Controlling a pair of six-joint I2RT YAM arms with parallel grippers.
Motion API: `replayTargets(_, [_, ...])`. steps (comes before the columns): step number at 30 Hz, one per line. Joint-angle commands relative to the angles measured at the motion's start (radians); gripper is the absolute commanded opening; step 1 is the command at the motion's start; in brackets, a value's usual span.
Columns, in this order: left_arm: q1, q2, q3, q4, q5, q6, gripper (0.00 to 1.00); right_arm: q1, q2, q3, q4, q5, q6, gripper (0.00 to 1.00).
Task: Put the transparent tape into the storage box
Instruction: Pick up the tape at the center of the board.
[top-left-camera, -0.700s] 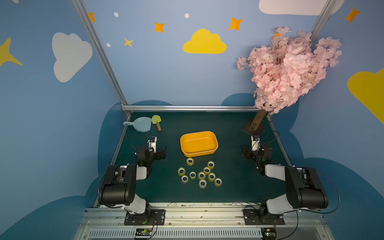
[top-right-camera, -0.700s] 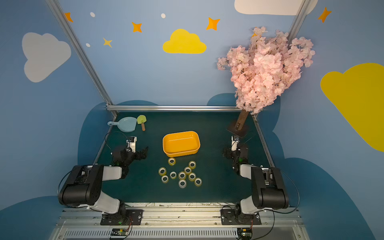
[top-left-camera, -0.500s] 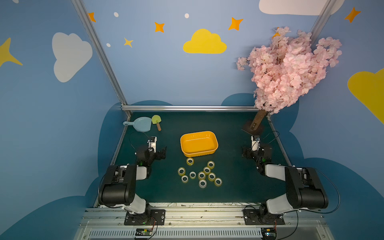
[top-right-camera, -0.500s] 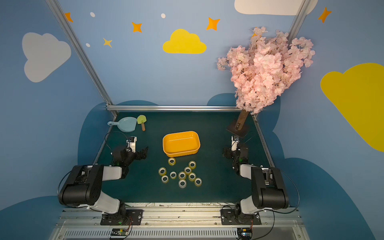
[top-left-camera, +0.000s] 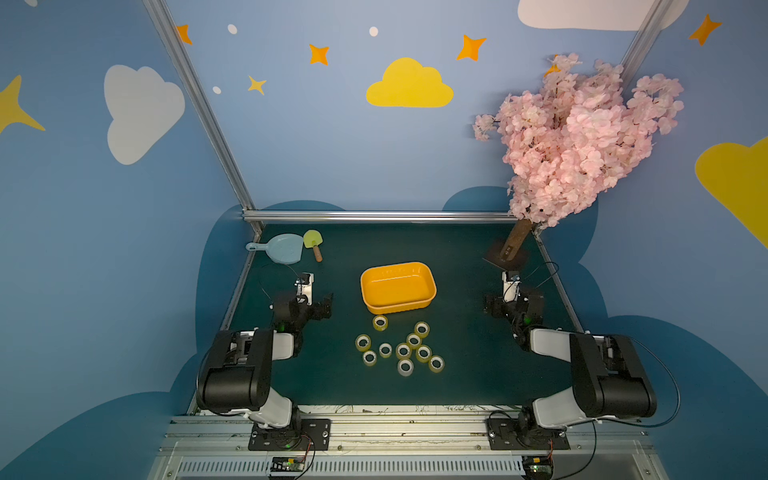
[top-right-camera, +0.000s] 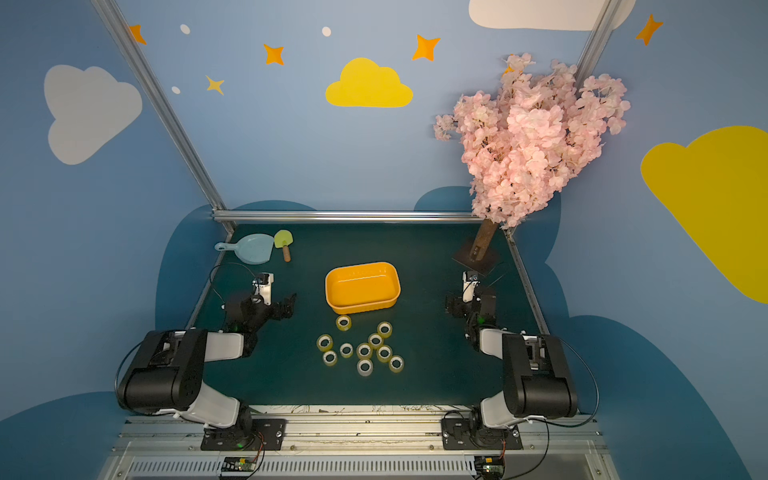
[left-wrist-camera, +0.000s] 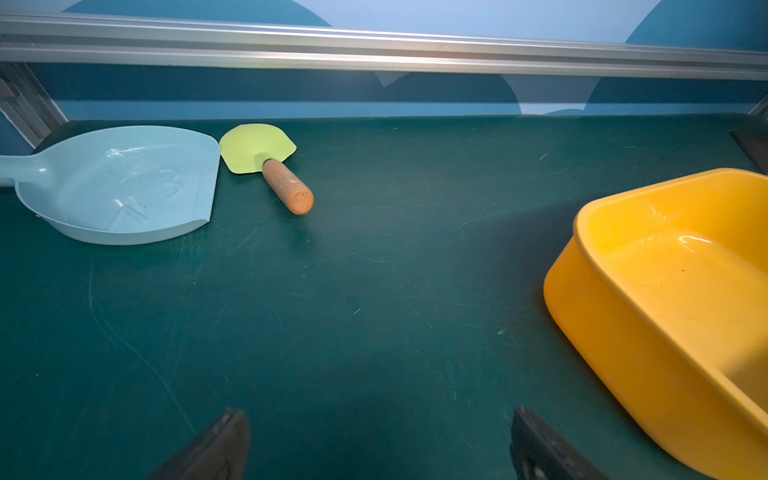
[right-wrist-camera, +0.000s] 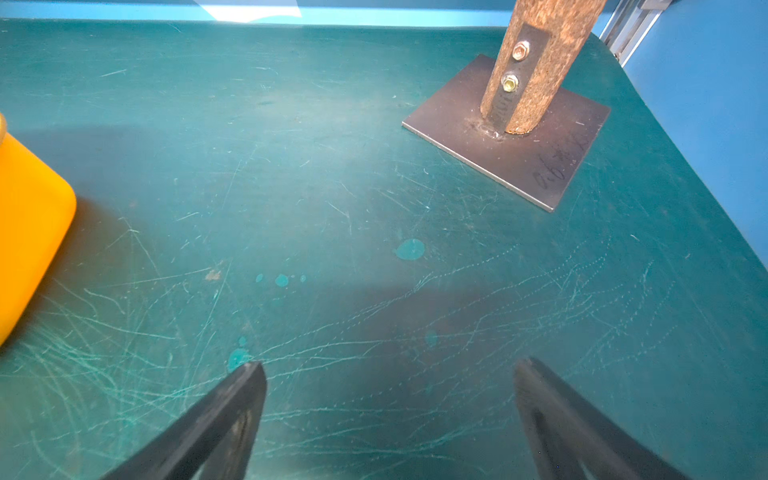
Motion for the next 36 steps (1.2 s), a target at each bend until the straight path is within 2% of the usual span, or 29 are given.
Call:
replayTargets(1, [0.001,-0.012,0.009,-0.001,0.008,-0.003,1.0,0.003,-0.018,0.021,-0.015,0.008,0.006,0.99])
replayTargets(4, [-0.001,-0.015,0.004,0.007,0.001,-0.004,1.0,0.003,-0.022,0.019,-0.012,0.008,0.006,0.98])
replayTargets(7, [-0.005,-0.092,0.0,-0.016,-0.147,-0.059,1.0,0.006,-0.06,-0.002,-0.004,0.112,0.054,0.99])
replayTargets(9, [-0.011,-0.214,0.038,-0.195,-0.243,-0.1,1.0,0.006,-0.124,-0.009,-0.048,0.152,0.071,0.99])
replayTargets(13, [-0.013,-0.428,0.159,-0.644,-0.481,-0.302,1.0,0.006,-0.264,0.017,-0.233,0.245,0.141,0.99])
replayTargets(15, [-0.011,-0.524,0.167,-0.748,-0.51,-0.414,1.0,0.005,-0.332,0.053,-0.371,0.264,0.184,0.98])
replayTargets(20, [-0.009,-0.705,0.222,-0.996,-0.411,-0.587,1.0,0.003,-0.468,0.162,-0.706,0.231,0.301,0.96])
replayTargets(23, [-0.01,-0.739,0.292,-1.127,-0.25,-0.597,1.0,0.004,-0.541,0.201,-0.858,0.18,0.37,0.95])
replayTargets(27, [-0.01,-0.712,0.395,-1.316,-0.095,-0.588,1.0,0.004,-0.664,0.197,-0.985,-0.039,0.352,0.95])
replayTargets(31, [-0.011,-0.66,0.461,-1.391,-0.003,-0.522,1.0,0.006,-0.772,0.165,-1.03,-0.21,0.458,0.93])
replayTargets(36, [-0.013,-0.555,0.523,-1.434,0.093,-0.441,1.0,0.01,-0.782,0.15,-1.094,-0.314,0.517,0.92])
